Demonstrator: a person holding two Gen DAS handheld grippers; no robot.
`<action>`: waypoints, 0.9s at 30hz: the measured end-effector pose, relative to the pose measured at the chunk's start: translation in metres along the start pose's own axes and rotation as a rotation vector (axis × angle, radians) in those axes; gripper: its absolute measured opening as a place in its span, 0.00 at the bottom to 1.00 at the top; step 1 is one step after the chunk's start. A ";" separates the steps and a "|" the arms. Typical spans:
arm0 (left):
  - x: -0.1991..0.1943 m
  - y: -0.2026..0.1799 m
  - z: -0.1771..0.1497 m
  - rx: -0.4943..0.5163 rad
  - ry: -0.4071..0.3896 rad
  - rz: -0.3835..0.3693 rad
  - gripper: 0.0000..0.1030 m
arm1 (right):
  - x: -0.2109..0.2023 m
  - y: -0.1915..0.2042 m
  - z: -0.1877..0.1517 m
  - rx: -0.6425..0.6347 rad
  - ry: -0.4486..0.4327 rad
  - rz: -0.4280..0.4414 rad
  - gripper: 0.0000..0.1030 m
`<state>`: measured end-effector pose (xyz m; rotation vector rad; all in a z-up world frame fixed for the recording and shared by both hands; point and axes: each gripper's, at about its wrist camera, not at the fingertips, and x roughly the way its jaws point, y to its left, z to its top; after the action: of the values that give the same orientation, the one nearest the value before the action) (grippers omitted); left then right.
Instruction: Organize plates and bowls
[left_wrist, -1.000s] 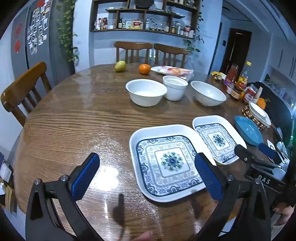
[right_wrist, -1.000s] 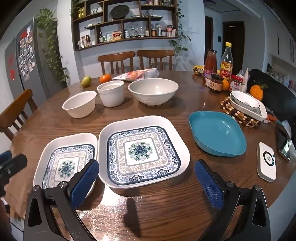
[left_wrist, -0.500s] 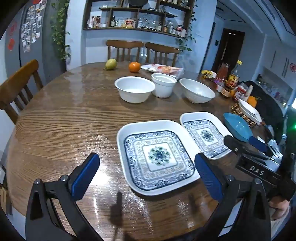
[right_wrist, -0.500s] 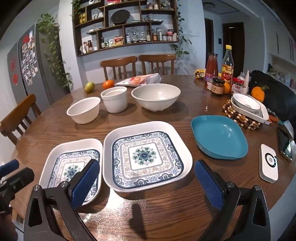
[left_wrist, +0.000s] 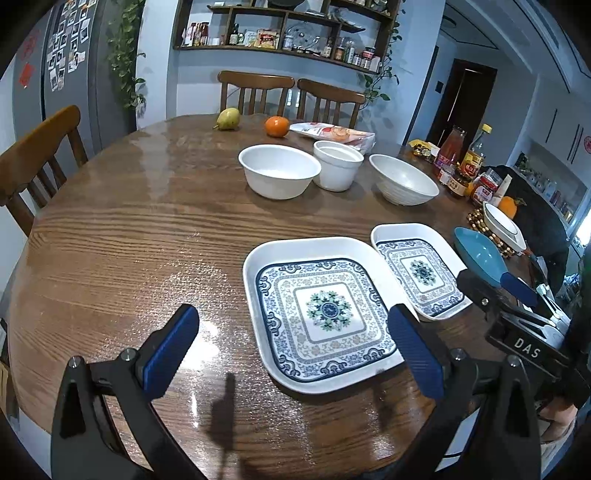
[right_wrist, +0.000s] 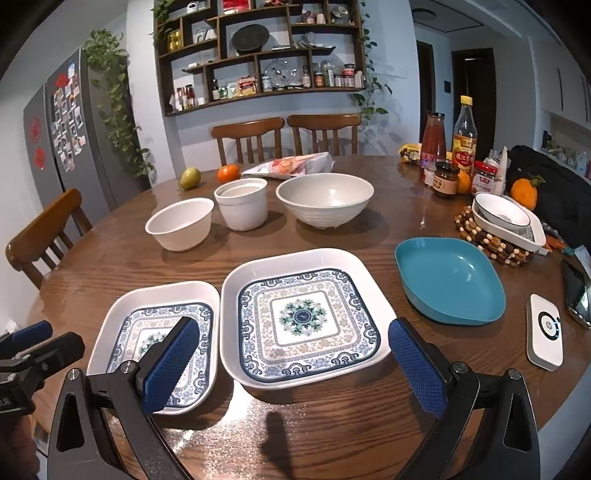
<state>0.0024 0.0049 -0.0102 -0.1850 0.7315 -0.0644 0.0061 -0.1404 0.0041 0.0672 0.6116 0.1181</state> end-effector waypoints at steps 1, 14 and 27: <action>0.001 0.002 0.000 -0.004 0.004 0.002 0.98 | 0.001 0.000 0.000 0.000 0.002 0.004 1.00; 0.002 0.020 0.000 -0.058 0.013 0.017 0.92 | 0.003 0.001 0.000 0.024 0.010 0.128 0.92; 0.019 0.020 -0.004 -0.074 0.090 -0.037 0.58 | 0.015 -0.001 -0.001 0.102 0.082 0.283 0.49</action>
<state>0.0138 0.0216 -0.0295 -0.2680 0.8207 -0.0817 0.0181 -0.1398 -0.0052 0.2483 0.6878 0.3649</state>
